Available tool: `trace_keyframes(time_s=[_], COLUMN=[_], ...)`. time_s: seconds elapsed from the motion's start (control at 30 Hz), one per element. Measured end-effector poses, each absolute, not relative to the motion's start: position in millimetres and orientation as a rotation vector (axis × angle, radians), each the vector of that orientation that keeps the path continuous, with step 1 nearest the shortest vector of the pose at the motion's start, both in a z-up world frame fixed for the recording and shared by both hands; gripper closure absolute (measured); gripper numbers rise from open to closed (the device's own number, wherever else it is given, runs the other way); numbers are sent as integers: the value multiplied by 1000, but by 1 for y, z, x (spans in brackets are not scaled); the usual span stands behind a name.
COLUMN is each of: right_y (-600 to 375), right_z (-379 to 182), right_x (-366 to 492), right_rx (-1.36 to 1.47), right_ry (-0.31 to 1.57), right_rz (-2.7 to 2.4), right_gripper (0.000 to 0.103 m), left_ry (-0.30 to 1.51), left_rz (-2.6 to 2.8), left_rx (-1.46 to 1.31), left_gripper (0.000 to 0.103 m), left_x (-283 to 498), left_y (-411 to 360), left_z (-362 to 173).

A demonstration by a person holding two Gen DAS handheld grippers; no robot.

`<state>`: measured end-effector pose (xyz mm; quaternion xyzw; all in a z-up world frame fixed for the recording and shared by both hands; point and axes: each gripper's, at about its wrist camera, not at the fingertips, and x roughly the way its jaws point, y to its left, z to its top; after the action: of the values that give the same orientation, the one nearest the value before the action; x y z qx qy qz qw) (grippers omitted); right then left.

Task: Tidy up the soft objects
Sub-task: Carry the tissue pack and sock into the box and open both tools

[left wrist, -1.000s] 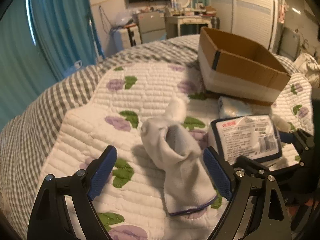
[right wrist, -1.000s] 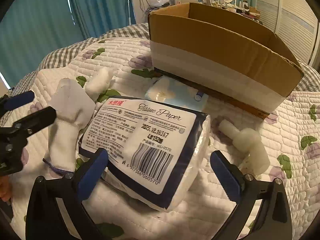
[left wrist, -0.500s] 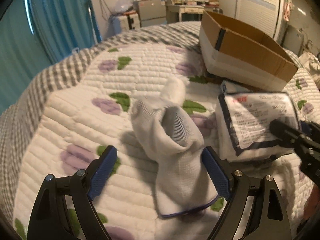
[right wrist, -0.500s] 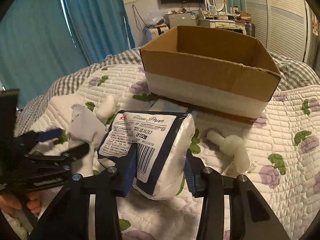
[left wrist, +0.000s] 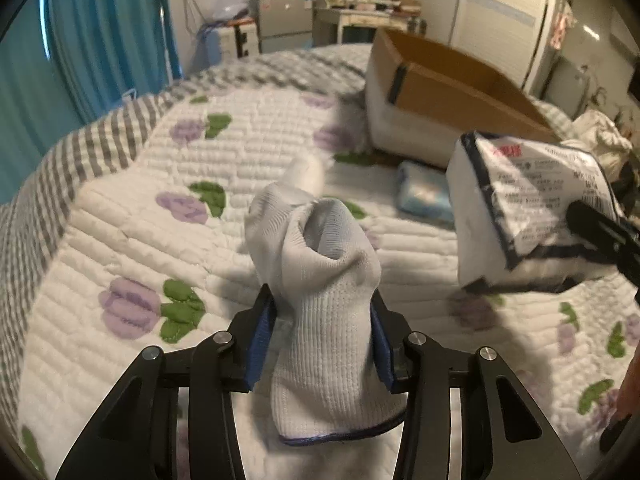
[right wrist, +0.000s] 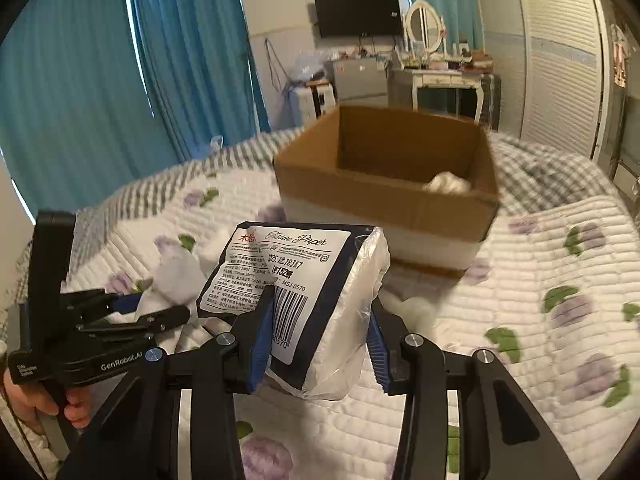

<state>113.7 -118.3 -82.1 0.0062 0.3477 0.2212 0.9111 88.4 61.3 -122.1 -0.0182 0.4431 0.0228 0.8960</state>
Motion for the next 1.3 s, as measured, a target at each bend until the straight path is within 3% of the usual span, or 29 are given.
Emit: trace_keyframes(time_s=[0.4,0.67,1.07,1.3], right_y=[-173,-189,-184,-186], right_z=[5,39,-20,-64], right_x=[100,152,293,337], right_rx=[17,4,43,71], right_ry=[547,485,606,676], right_rz=[396,344,334,358], right_gripper=[61,61,61,58], left_ry=[698,614,673,716], left_rz=[-41,-62,-86,-101], left_rx=[24,51,55,58], left_gripper=[60,60,60,59], left_x=[66,124,248,274], left_y=[8,-17,-38,-34], left_z=[-21,17,-35,-68])
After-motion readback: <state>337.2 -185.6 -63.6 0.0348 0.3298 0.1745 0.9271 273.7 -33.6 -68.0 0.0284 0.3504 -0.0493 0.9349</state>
